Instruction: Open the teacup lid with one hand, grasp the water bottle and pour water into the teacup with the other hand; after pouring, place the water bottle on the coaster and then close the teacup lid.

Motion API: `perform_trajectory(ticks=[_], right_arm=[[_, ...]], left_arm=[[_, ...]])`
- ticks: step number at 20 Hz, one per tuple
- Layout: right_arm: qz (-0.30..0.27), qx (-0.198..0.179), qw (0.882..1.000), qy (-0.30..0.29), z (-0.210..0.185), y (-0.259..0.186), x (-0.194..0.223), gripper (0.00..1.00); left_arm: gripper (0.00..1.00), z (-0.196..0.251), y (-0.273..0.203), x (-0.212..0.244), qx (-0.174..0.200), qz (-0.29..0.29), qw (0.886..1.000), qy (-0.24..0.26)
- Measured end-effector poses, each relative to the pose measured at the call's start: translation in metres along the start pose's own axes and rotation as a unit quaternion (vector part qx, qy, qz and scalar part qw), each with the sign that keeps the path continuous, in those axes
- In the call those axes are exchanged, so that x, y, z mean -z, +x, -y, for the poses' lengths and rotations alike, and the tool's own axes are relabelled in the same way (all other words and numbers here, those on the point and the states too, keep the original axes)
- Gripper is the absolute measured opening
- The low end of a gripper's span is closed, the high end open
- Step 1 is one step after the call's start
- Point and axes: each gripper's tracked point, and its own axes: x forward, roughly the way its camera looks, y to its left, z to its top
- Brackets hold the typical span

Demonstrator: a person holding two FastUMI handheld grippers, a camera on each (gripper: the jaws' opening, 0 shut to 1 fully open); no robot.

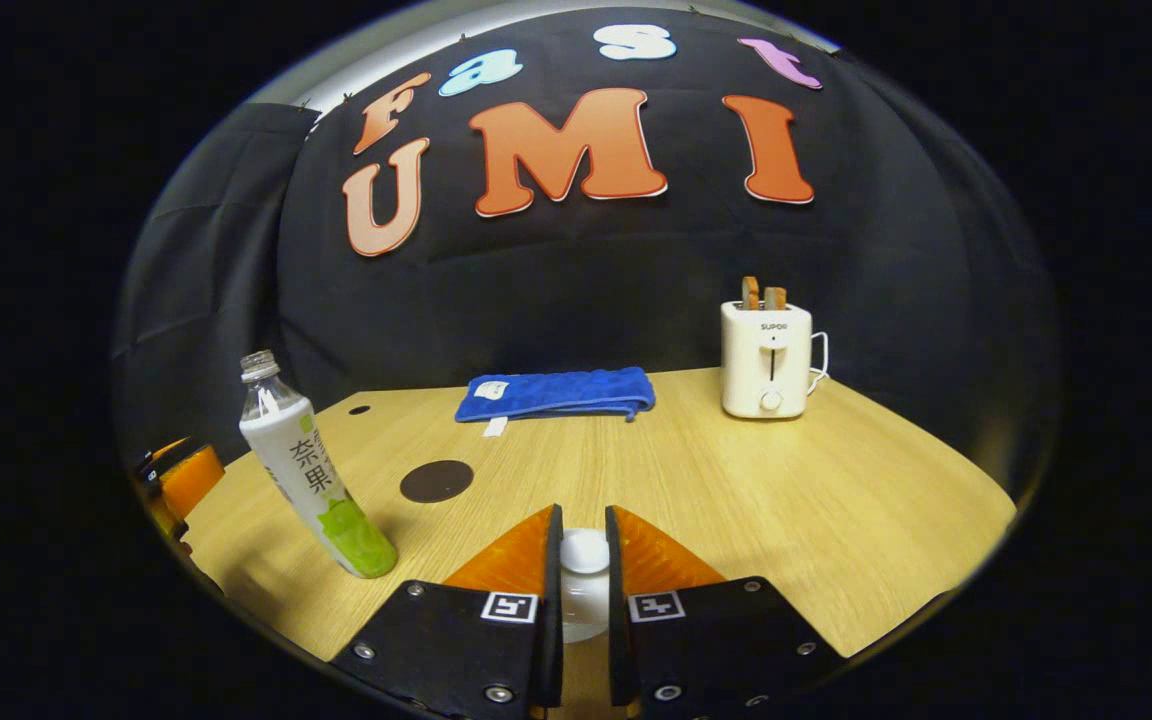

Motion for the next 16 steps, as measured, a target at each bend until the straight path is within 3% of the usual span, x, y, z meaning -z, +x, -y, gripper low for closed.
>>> perform_trajectory(ticks=[1,2,8,16], right_arm=[[0.002,0.013,1.0,-0.001,0.011,-0.002,-0.003,0.14],[0.003,0.026,1.0,-0.001,0.023,-0.004,-0.005,0.18],[0.011,0.081,0.997,0.014,0.073,-0.012,-0.013,0.18],[0.007,0.092,0.996,0.02,0.088,-0.018,-0.011,0.18]], left_arm=[[0.98,0.01,0.0,0.0,0.013,0.002,1.0,-0.005],[0.97,0.022,-0.001,0.001,0.031,0.003,0.999,-0.011],[0.98,0.077,0.012,0.017,0.094,-0.014,0.995,-0.029],[0.98,0.084,0.051,0.041,0.077,-0.046,0.995,-0.043]])
